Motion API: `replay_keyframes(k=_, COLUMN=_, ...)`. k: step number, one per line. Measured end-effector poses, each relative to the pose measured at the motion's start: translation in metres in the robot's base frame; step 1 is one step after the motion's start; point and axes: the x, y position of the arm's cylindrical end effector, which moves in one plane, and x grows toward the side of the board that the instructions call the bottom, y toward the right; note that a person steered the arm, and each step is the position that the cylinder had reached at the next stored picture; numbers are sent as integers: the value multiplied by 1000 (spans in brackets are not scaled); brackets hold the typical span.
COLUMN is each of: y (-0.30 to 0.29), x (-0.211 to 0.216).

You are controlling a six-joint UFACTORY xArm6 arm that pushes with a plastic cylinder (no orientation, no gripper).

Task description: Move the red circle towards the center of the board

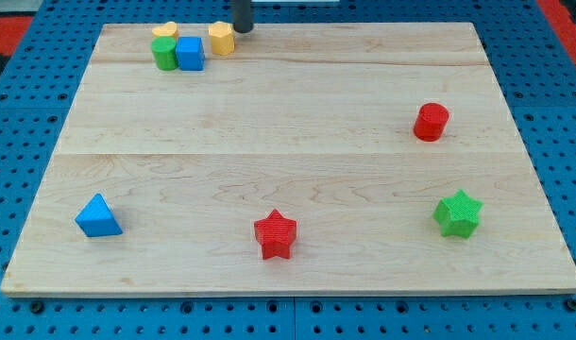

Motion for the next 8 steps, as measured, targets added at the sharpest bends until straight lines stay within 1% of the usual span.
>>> replay_keyframes(k=3, y=-28, x=4)
replay_keyframes(k=4, y=72, x=5)
replay_keyframes(k=5, y=192, x=7)
replay_keyframes(k=6, y=284, x=28)
replay_keyframes(k=7, y=337, x=95)
replay_keyframes(k=8, y=357, x=177)
